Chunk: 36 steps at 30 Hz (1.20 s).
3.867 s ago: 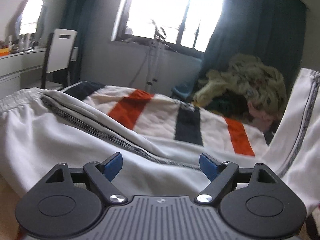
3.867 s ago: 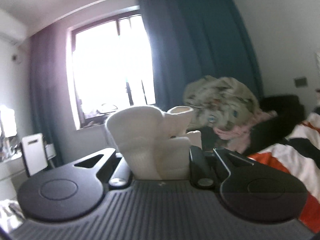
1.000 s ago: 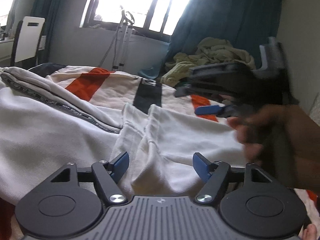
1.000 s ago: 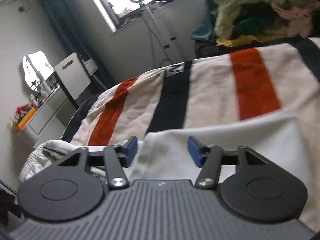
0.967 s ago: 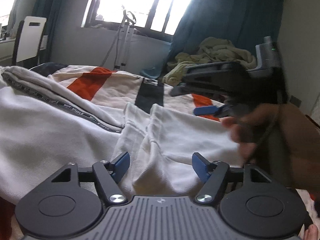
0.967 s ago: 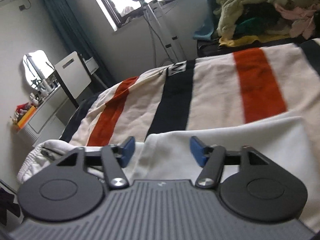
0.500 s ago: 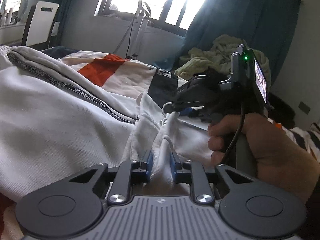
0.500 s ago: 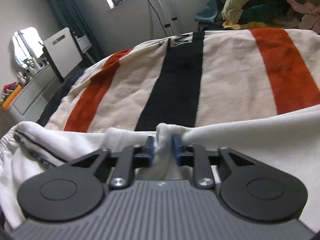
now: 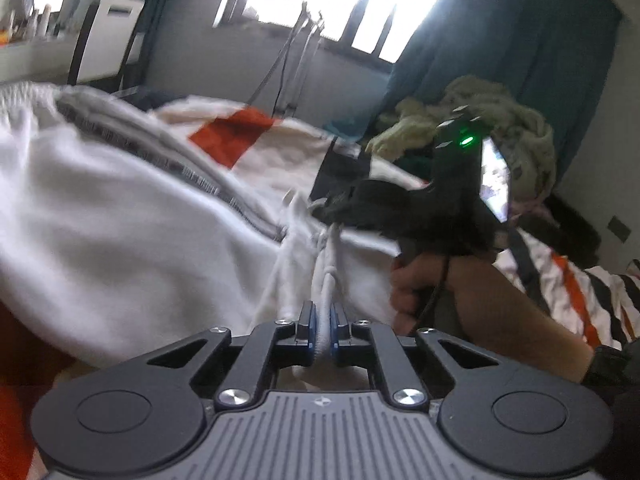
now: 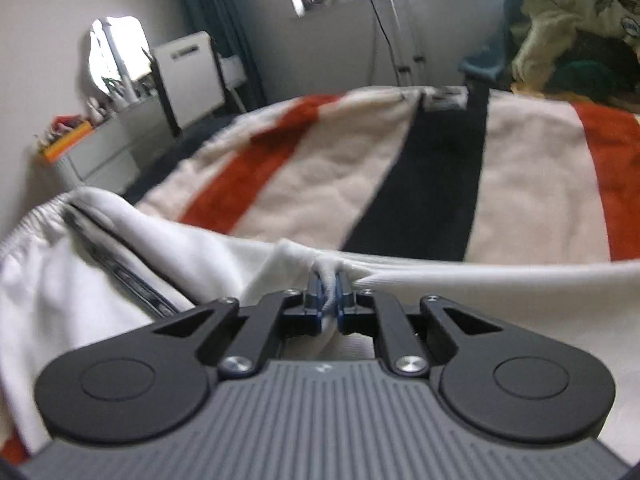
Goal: Fold clothes
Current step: 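Open the right tool and pull both tools back from the sweatpants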
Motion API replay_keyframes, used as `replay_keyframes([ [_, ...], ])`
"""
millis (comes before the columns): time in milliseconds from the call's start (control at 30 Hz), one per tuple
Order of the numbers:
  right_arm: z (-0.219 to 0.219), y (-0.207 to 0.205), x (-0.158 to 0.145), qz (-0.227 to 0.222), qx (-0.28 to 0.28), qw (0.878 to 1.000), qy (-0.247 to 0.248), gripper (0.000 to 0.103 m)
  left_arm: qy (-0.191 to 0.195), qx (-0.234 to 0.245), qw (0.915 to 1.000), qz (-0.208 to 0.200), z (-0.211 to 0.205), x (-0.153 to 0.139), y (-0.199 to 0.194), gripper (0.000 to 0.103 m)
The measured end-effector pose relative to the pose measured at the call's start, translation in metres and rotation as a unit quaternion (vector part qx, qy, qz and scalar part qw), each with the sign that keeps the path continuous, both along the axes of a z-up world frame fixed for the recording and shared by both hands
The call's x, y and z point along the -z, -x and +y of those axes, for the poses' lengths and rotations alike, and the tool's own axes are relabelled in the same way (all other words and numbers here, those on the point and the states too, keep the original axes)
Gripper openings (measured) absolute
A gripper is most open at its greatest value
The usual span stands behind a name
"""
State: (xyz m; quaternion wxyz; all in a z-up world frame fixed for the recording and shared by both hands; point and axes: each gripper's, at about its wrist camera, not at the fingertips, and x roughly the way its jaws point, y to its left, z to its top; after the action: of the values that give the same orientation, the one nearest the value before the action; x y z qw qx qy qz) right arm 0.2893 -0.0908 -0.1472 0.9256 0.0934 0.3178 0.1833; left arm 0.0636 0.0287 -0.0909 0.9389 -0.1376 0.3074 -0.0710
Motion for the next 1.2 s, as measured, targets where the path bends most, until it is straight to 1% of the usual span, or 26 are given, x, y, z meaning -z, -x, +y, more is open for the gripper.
replay_keyframes([
  [67,-0.001,0.0,-0.003,0.001,0.006,1.0,-0.003,0.012,-0.014,0.006,0.9999,0.0,-0.001,-0.001,-0.002,0.014],
  [133,-0.004,0.001,-0.009,0.006,0.017,1.0,-0.007,0.015,-0.031,0.02,0.9993,-0.004,-0.004,-0.002,-0.003,0.024],
  [167,-0.005,0.001,-0.012,0.009,0.024,1.0,-0.011,0.017,-0.043,0.032,0.9986,-0.007,-0.008,-0.003,-0.004,0.032],
  [200,-0.008,0.003,-0.016,0.011,0.029,0.999,-0.017,0.025,-0.05,0.036,0.9981,-0.009,-0.01,-0.003,-0.004,0.035],
  [233,-0.011,0.006,-0.021,0.009,0.033,0.999,-0.022,0.036,-0.057,0.04,0.9975,-0.011,-0.012,-0.004,-0.005,0.038],
  [267,-0.013,0.011,-0.027,0.002,0.038,0.999,-0.021,0.043,-0.06,0.045,0.9971,-0.015,-0.013,-0.005,-0.003,0.042],
  [300,-0.015,0.017,-0.034,-0.005,0.042,0.999,-0.02,0.059,-0.063,0.049,0.9966,-0.019,-0.015,-0.006,-0.002,0.045],
  [333,-0.017,0.023,-0.041,-0.016,0.046,0.999,-0.016,0.068,-0.066,0.053,0.9961,-0.023,-0.016,-0.007,0.0,0.047],
  [467,-0.03,0.051,-0.072,-0.046,0.066,0.997,0.013,0.066,-0.073,0.061,0.9944,-0.047,-0.017,-0.02,0.009,0.061],
  [567,-0.046,0.079,-0.089,-0.057,0.081,0.995,0.018,0.066,-0.074,0.055,0.9931,-0.073,-0.015,-0.035,0.022,0.067],
  [667,-0.062,0.11,-0.102,-0.063,0.095,0.993,0.016,0.066,-0.076,0.044,0.9915,-0.097,-0.011,-0.051,0.034,0.078],
  [767,-0.075,0.145,-0.114,-0.069,0.112,0.991,0.02,0.066,-0.087,0.042,0.9886,-0.116,-0.011,-0.064,0.047,0.081],
  [833,-0.085,0.167,-0.118,-0.08,0.119,0.989,0.023,0.066,-0.103,0.038,0.9852,-0.131,-0.013,-0.071,0.059,0.085],
  [900,-0.094,0.184,-0.12,-0.088,0.127,0.988,0.028,0.066,-0.108,0.037,0.9842,-0.135,-0.013,-0.074,0.066,0.086],
  [1033,-0.111,0.21,-0.119,-0.076,0.15,0.986,0.021,0.066,-0.113,0.034,0.9838,-0.135,-0.013,-0.078,0.075,0.09],
  [1200,-0.114,0.247,-0.115,-0.079,0.165,0.983,0.014,0.066,-0.112,0.034,0.9834,-0.139,-0.012,-0.083,0.084,0.094],
])
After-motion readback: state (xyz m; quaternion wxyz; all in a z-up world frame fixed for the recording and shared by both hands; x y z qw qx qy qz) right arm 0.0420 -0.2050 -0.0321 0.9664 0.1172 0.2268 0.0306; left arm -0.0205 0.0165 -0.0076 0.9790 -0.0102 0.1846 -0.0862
